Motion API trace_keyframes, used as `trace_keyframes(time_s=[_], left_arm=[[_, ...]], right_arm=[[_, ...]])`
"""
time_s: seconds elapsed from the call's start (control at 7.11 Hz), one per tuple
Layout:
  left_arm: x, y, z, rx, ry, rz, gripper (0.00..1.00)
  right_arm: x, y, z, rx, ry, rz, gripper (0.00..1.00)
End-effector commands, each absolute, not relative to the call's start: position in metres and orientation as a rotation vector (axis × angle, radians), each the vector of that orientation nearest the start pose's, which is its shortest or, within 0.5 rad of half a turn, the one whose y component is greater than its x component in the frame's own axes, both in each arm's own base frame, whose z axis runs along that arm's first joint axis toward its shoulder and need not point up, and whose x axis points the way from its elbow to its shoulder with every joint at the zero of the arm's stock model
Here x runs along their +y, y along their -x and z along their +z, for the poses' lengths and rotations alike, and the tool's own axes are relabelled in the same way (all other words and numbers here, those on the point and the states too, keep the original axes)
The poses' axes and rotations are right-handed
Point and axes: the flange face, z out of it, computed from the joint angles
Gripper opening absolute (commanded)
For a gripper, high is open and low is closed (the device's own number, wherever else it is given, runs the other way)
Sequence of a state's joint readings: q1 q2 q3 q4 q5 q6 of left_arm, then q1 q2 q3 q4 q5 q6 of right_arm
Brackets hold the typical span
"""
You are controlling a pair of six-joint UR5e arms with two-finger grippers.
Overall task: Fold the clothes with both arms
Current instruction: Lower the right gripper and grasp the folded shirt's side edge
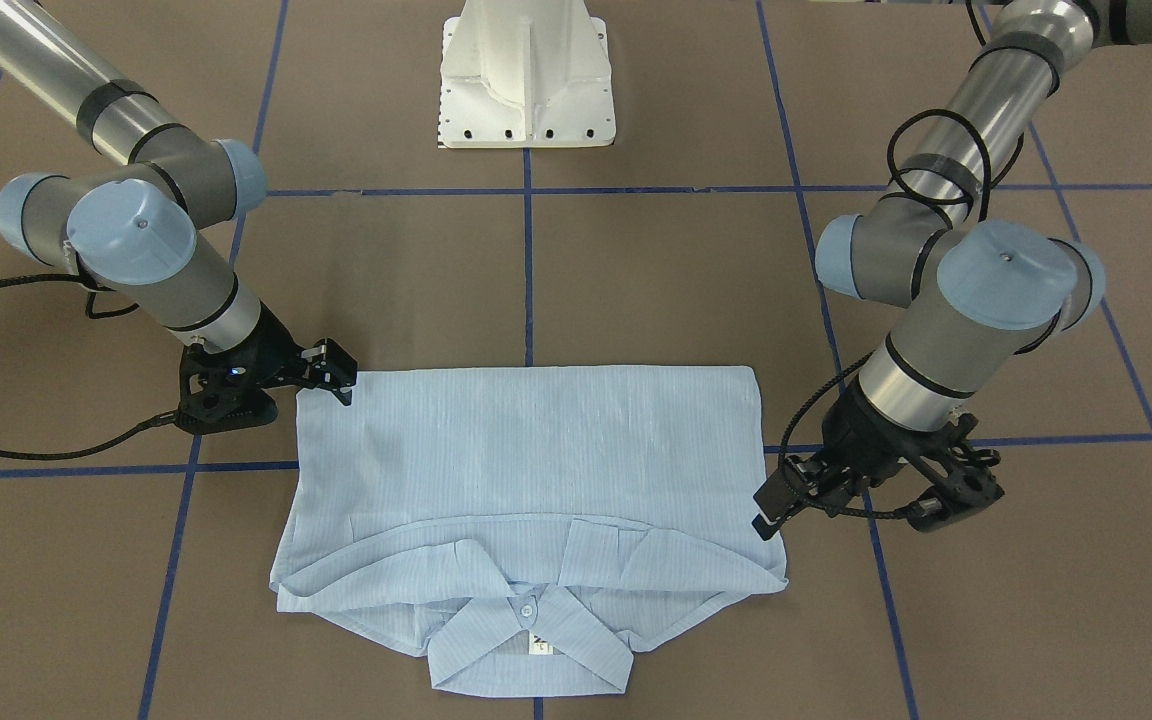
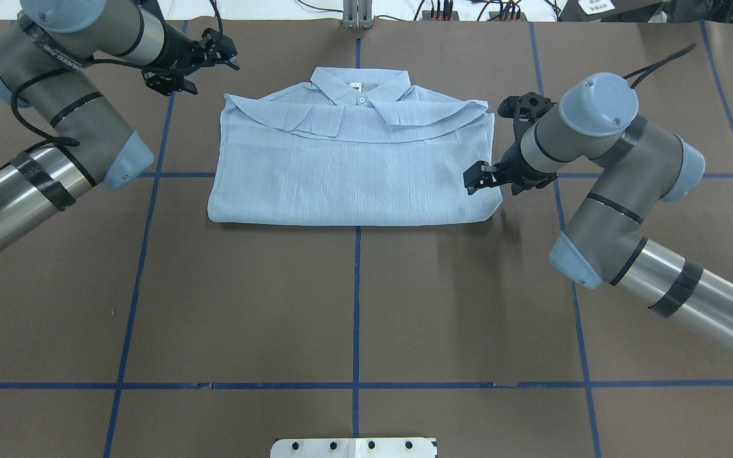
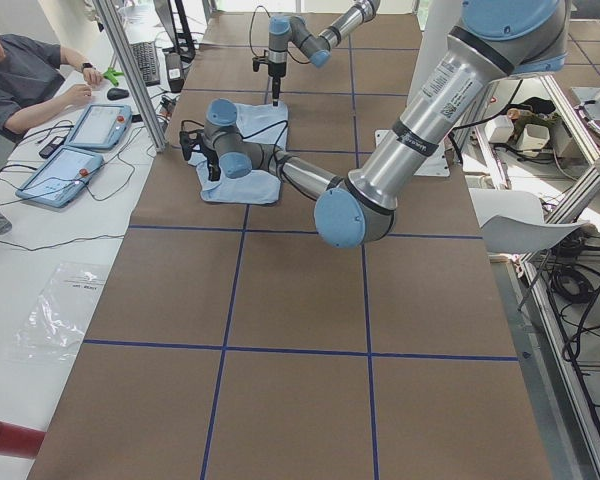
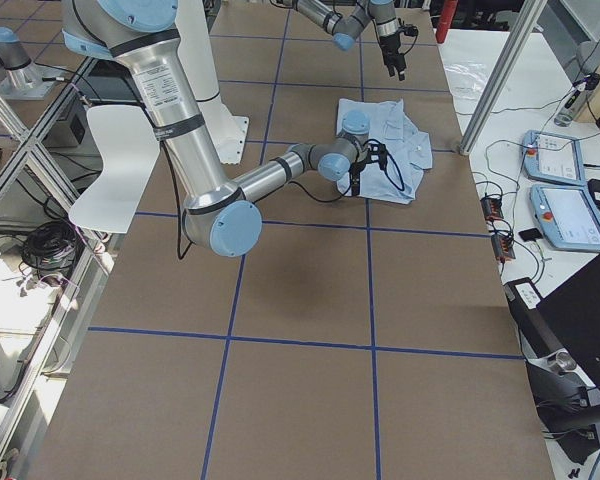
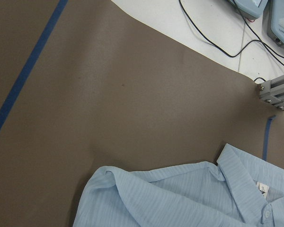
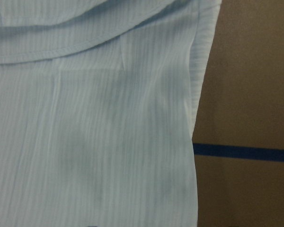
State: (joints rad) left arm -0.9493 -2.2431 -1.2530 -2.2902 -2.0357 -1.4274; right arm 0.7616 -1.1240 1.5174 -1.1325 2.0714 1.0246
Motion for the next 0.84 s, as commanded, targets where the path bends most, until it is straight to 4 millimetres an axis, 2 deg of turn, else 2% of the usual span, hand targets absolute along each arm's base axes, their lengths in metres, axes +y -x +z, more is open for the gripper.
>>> trace_keyframes(time_s=[0.0,0.28,0.56,0.7], left_arm=[[-0.664,-0.366,0.317,1.127,-0.192,-0.467,1.0],[-0.663,-0.367,0.321,1.124,-0.19,-0.466,1.0],[-0.662,-0.366,0.327,1.119,-0.188,-0.462,0.99],[-0.662,-0.365,0.327,1.117,-0.188,-0.464,0.99]], right_arm=[[-0.525,0.437,0.385,-0.926,-0.108,-0.016,0.56],[-0.523,0.434,0.383,-0.928,-0.106,-0.018,0.0],[-0.515,0.427,0.388,-0.947,-0.074,-0.034,0.0],[-0.503,0.413,0.382,-0.977,-0.067,-0.046,0.0]])
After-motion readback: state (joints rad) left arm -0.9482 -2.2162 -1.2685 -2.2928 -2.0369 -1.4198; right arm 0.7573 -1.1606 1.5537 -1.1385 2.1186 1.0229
